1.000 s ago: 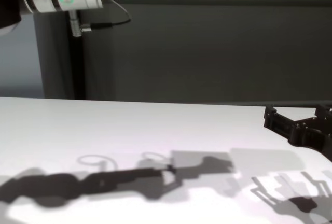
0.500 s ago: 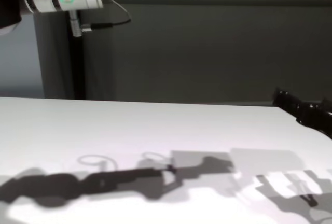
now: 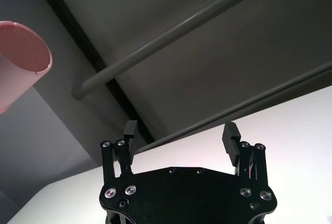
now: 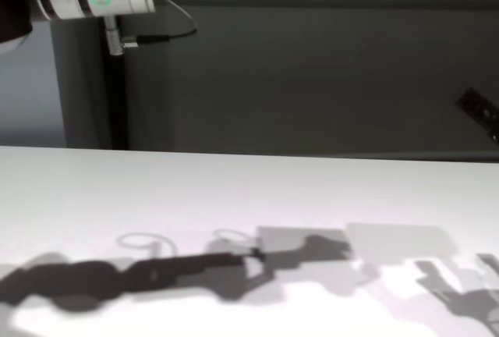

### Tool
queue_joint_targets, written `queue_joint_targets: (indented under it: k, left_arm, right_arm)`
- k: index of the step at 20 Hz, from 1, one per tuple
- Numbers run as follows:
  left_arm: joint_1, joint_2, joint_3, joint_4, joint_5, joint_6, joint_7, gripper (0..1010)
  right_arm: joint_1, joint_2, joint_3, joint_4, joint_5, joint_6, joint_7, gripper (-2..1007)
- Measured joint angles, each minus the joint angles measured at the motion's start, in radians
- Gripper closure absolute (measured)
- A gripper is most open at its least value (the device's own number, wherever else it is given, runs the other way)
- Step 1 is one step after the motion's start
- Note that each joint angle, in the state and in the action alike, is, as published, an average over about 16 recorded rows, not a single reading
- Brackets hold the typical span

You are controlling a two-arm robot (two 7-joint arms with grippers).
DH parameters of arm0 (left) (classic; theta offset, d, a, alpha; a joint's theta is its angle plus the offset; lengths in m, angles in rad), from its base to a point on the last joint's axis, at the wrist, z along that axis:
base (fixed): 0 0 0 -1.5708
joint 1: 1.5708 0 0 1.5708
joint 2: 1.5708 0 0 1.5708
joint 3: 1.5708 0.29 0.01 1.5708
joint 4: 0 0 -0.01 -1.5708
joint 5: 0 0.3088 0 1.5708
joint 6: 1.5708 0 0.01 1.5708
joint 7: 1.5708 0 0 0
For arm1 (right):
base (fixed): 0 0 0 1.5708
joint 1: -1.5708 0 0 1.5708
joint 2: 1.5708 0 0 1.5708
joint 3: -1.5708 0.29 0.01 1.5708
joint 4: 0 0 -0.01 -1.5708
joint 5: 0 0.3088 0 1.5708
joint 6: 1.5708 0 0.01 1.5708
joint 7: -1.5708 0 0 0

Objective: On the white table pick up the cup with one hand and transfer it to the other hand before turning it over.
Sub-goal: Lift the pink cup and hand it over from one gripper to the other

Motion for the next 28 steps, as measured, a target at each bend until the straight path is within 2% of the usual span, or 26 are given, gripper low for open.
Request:
queue_joint_targets:
  k: [9,16,21,28]
  left_arm:
    - [0.0,0.0,0.0,0.0,0.0,0.0,0.0,962]
    - [0.0,0.0,0.0,0.0,0.0,0.001,0.0,962]
    - [0.0,0.0,0.0,0.0,0.0,0.001,0.0,962]
    - [0.0,0.0,0.0,0.0,0.0,0.001,0.0,962]
  right_arm:
    - [0.015,-0.055,0.058,0.036,0.233,-0.042,0.108,3]
    - [0.041,-0.081,0.089,0.069,0.396,-0.045,0.184,3]
    - [0.067,-0.075,0.094,0.087,0.472,-0.023,0.224,3]
    - [0.108,-0.041,0.074,0.105,0.527,0.025,0.276,3]
